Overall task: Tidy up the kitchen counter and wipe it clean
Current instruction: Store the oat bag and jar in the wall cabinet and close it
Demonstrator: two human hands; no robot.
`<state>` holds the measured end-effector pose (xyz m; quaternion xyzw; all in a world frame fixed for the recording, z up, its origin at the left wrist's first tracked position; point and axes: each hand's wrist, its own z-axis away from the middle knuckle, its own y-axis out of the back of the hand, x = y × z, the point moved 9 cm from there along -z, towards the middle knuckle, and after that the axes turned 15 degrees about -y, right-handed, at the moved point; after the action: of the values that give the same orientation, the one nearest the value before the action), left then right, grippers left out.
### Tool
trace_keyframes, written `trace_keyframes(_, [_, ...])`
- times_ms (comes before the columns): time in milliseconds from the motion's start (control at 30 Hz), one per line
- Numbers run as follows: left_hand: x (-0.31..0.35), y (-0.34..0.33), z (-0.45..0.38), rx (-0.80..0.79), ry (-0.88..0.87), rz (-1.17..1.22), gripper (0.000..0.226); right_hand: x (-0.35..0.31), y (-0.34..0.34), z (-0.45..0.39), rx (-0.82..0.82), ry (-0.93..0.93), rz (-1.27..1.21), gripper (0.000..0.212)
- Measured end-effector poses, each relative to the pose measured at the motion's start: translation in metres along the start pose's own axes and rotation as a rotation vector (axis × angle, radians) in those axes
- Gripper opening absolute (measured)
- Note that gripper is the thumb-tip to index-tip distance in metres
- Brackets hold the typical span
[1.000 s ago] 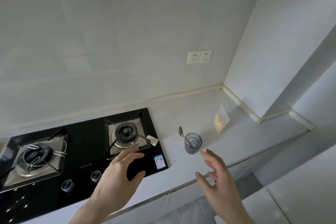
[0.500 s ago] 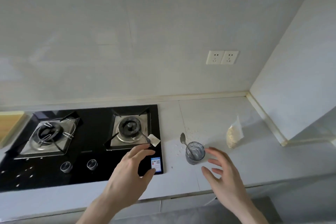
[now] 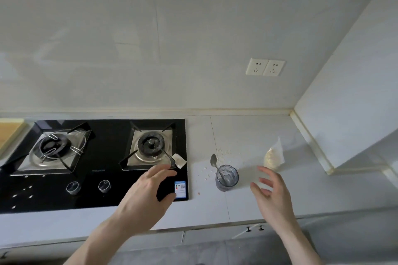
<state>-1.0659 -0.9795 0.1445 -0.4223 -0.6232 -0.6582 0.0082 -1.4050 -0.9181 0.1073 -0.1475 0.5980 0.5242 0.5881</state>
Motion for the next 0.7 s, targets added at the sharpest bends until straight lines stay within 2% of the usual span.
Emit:
trace_keyframes(167, [-0.004, -0.001, 0.001, 0.011, 0.029, -0.017, 0.051, 0.008, 0.038, -0.058, 0.208, -0.031, 0.031, 0.040])
trace_keyframes(300, [0.000, -0.001, -0.011, 0.056, 0.062, -0.007, 0.047, 0.020, 0.054, -0.119, 0.326, -0.127, 0.174, 0.052])
trace_keyframes(433, [0.003, -0.012, -0.022, 0.069, 0.111, -0.017, 0.051, 0.051, 0.056, -0.166, 0.303, -0.330, 0.284, 0.064])
trace_keyframes(533, [0.008, -0.018, -0.030, 0.085, 0.133, -0.019, 0.051, 0.083, 0.056, -0.195, 0.237, -0.465, 0.271, 0.046])
trace_keyframes(700, [0.007, -0.025, -0.029, 0.117, 0.189, -0.012, 0.051, 0.096, 0.058, -0.213, 0.251, -0.449, 0.259, 0.017])
